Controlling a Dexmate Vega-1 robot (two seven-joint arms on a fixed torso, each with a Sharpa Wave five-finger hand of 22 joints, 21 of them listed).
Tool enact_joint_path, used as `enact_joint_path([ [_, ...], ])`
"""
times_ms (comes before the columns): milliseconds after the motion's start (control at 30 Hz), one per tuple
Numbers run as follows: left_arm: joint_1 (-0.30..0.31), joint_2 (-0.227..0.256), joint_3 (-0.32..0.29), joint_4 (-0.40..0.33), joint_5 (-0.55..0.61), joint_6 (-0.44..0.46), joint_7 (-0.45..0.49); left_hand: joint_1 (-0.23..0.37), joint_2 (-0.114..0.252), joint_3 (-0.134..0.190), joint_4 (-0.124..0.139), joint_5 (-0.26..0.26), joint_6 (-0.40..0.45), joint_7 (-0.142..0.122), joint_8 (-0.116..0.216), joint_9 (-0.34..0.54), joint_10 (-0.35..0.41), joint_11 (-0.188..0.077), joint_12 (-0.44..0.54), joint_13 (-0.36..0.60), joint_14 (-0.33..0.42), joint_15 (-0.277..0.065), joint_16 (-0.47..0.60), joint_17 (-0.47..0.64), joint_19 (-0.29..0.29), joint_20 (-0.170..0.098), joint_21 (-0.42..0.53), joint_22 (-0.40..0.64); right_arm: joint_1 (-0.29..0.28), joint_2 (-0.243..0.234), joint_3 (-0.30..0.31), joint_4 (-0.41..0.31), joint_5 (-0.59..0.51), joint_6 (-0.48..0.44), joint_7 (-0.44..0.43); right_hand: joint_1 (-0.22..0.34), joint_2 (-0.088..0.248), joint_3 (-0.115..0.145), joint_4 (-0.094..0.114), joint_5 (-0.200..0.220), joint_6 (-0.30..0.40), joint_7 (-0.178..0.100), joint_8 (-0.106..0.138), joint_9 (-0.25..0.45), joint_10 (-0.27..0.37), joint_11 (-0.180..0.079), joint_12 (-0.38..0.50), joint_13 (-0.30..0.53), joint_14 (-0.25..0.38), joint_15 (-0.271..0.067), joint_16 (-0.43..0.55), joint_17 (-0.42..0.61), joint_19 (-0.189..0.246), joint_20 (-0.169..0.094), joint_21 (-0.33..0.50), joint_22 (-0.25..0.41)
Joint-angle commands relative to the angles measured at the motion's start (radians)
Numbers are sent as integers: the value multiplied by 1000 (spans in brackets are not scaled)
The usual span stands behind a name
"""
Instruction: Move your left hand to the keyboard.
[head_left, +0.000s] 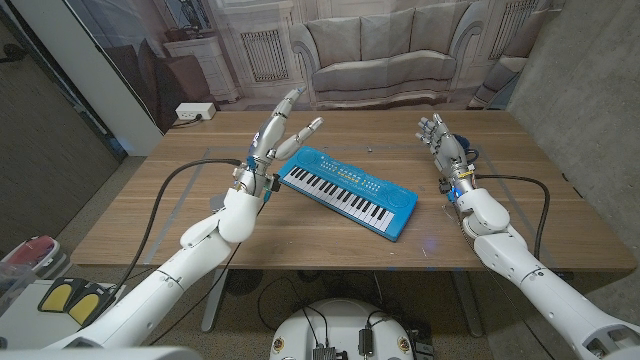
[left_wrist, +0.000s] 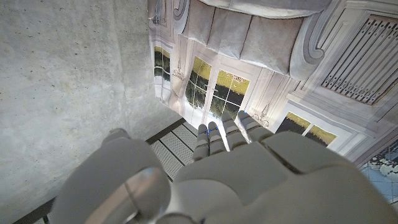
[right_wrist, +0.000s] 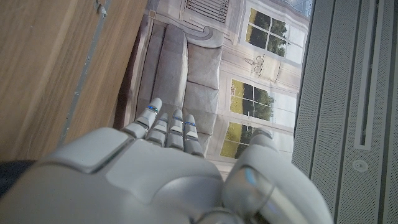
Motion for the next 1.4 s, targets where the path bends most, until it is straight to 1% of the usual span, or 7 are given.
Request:
enact_joint_path([
  [33,-15,33,32,-34,92,65,50,7,4,-2,-7,6,-5,1,-1,5,-2,-2,0,5,-9,-3,-1,1,-5,-61,0,6,-1,5,-2,6,0,10,6,2,2,0,-7,-2,12,-3,1,2,11,1,5,2,10,2,-2,3,9,-20,-1,2],
  [433,-37,68,60,-77,126,139,23,11,6,-4,-8,7,-4,0,0,5,-2,-6,1,5,-8,-5,0,1,-5,-60,1,6,-11,6,0,-4,1,13,-1,2,3,-1,-8,-2,13,-3,0,2,12,0,5,2,11,1,-3,3,11,-20,-6,2],
  [733,-56,83,91,-94,161,188,6,14,6,-5,-9,8,-2,0,0,5,1,-2,2,5,-6,-6,1,1,-4,-60,1,6,-23,5,4,-8,-3,24,-7,1,4,-2,-8,-2,13,-3,0,2,13,1,4,2,11,1,-4,4,12,-21,-9,2],
  [933,-70,95,116,-100,194,216,-2,17,7,-7,-10,8,6,-1,3,5,10,-9,5,5,2,-7,4,1,-3,-60,2,6,-37,-2,9,-24,-1,17,-16,1,4,-3,-8,-2,14,-3,0,2,14,3,4,2,11,1,-4,4,13,-20,-11,2],
  [1167,-84,102,141,-104,204,250,-30,19,7,-8,-11,9,12,-2,5,5,17,-10,7,5,7,-9,5,1,-1,-62,3,6,-43,-3,12,-32,4,10,-21,1,4,-4,-8,-3,14,-2,0,2,14,2,3,2,12,2,-4,4,14,-20,-14,2],
  [1300,-89,107,153,-109,209,270,-47,21,8,-10,-11,10,22,-17,8,5,19,-14,7,5,8,-11,5,1,-1,-58,3,6,-43,-8,12,-32,0,9,-19,0,4,-4,-9,-3,14,-2,-1,2,13,2,3,2,11,2,-4,4,15,-19,-16,2],
  [1400,-92,109,161,-114,218,286,-54,24,11,-12,-11,11,58,-46,20,6,30,-21,10,5,7,-13,4,1,-3,-52,2,6,-44,-8,12,-33,4,7,-17,0,5,-4,-9,-3,14,-3,-1,2,14,2,3,2,11,2,-5,4,15,-19,-18,2],
])
